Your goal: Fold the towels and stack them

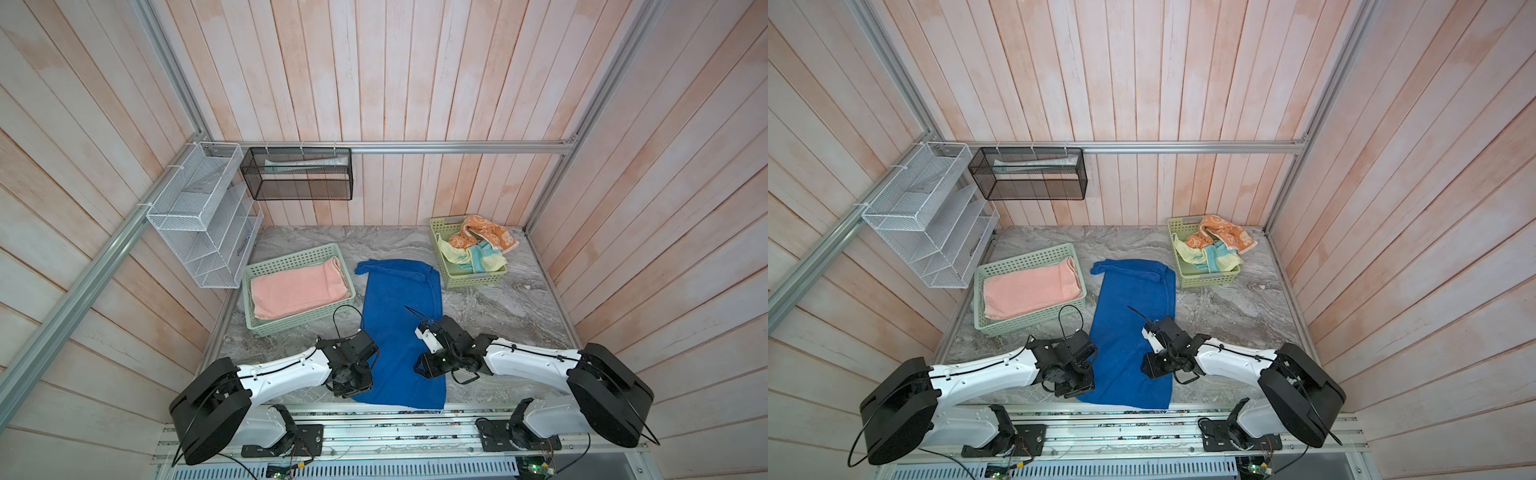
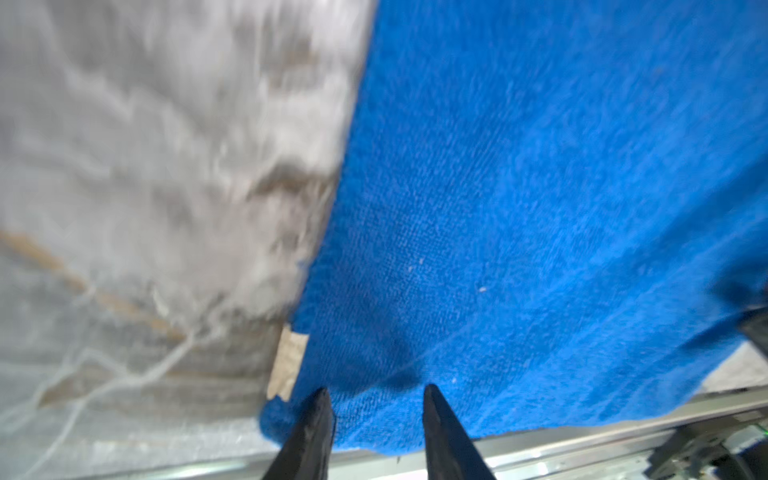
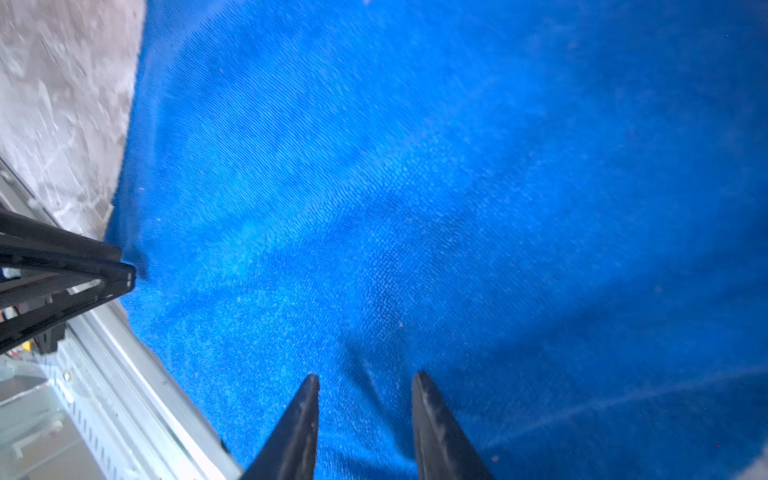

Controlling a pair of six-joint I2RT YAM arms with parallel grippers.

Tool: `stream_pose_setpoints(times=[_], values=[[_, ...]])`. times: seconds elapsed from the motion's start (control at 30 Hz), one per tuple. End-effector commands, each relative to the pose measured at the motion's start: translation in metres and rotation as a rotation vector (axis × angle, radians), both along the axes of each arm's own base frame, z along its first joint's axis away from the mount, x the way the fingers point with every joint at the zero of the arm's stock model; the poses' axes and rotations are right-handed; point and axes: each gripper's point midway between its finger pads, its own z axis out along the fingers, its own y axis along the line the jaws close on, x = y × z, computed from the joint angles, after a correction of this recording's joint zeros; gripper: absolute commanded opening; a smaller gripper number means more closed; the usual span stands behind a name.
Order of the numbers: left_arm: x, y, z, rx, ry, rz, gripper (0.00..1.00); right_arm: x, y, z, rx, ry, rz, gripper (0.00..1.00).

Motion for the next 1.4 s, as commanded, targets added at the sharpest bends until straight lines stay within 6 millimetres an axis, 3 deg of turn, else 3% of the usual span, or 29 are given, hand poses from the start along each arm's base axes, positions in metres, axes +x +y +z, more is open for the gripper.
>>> stream_pose_setpoints(times=[0.0,0.07,0.17,0.27,0.37,0.5,0.67,0.83,1.03,1.17,1.37], values=[[-0.018,0.025,-0.003,0.108,0.053,0.048,0.40,-0.011,-0.030,-0.004,-0.178,0.050,-0.009,0.41],[-0.003,0.019,0.014,0.102,-0.012,0.036,0.41,0.010,-0.024,0.017,-0.194,-0.014,-0.006,0.43],[0.037,0.004,0.046,0.049,-0.125,0.018,0.42,0.052,-0.017,0.046,-0.197,-0.099,-0.011,0.44],[0.091,-0.012,0.074,-0.011,-0.261,-0.011,0.42,0.107,-0.022,0.061,-0.195,-0.158,-0.058,0.44],[0.148,-0.025,0.089,-0.044,-0.354,-0.044,0.42,0.172,-0.033,0.070,-0.188,-0.215,-0.127,0.44],[0.214,-0.032,0.083,-0.054,-0.422,-0.057,0.42,0.247,-0.037,0.072,-0.185,-0.246,-0.177,0.44],[0.266,-0.012,0.046,-0.052,-0.390,-0.026,0.43,0.303,-0.032,0.056,-0.250,-0.269,-0.189,0.44],[0.294,0.023,0.027,0.002,-0.378,0.008,0.44,0.324,-0.024,0.033,-0.274,-0.225,-0.178,0.44],[0.321,0.060,0.024,0.040,-0.393,0.051,0.44,0.319,-0.011,0.026,-0.251,-0.194,-0.145,0.41],[0.333,0.067,0.030,0.028,-0.411,0.064,0.45,0.306,0.002,0.035,-0.250,-0.222,-0.110,0.37],[0.344,0.055,0.041,-0.040,-0.445,0.060,0.45,0.295,0.003,0.025,-0.251,-0.193,-0.079,0.29]])
